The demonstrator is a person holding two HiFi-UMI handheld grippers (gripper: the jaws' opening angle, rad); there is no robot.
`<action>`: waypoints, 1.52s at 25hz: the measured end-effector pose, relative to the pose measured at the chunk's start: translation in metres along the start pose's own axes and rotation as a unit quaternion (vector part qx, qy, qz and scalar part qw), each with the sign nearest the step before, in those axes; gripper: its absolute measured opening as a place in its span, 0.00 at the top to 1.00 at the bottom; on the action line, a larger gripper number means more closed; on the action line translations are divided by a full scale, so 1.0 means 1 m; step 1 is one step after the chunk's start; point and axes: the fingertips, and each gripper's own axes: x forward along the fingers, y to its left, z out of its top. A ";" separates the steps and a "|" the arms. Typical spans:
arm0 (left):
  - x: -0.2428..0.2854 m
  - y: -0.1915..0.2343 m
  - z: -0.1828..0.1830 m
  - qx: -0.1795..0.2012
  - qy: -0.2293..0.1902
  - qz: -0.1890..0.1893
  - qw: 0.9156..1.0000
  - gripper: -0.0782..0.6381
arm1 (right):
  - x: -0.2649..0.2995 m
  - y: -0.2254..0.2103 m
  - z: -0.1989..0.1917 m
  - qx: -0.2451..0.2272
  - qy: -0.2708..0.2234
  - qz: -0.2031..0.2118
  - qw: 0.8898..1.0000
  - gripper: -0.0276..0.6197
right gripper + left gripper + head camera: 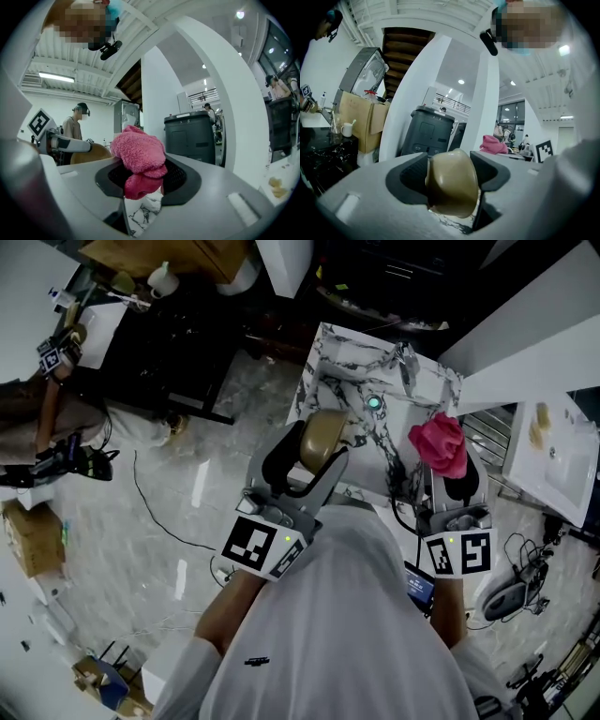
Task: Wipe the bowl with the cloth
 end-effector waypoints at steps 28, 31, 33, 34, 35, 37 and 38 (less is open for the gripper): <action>-0.003 0.021 -0.034 -0.043 0.023 0.020 0.999 0.49 | -0.012 -0.003 -0.055 -0.016 0.062 -0.032 0.997 0.72; -0.003 0.021 -0.033 -0.046 0.019 0.021 0.999 0.49 | -0.009 0.001 -0.054 -0.018 0.063 -0.024 0.998 0.72; -0.003 0.021 -0.033 -0.047 0.019 0.022 0.998 0.49 | -0.008 0.004 -0.054 -0.017 0.065 -0.020 0.998 0.72; -0.003 0.021 -0.034 -0.047 0.020 0.023 0.998 0.49 | -0.008 0.005 -0.055 -0.016 0.067 -0.018 0.997 0.72; -0.003 0.021 -0.035 -0.048 0.021 0.024 0.998 0.49 | -0.008 0.006 -0.055 -0.015 0.069 -0.016 0.997 0.72; -0.003 0.020 -0.037 -0.051 0.021 0.023 0.998 0.49 | -0.008 0.007 -0.056 -0.016 0.073 -0.014 0.997 0.72; -0.003 0.020 -0.037 -0.052 0.020 0.021 0.998 0.49 | -0.008 0.008 -0.056 -0.017 0.074 -0.013 0.997 0.72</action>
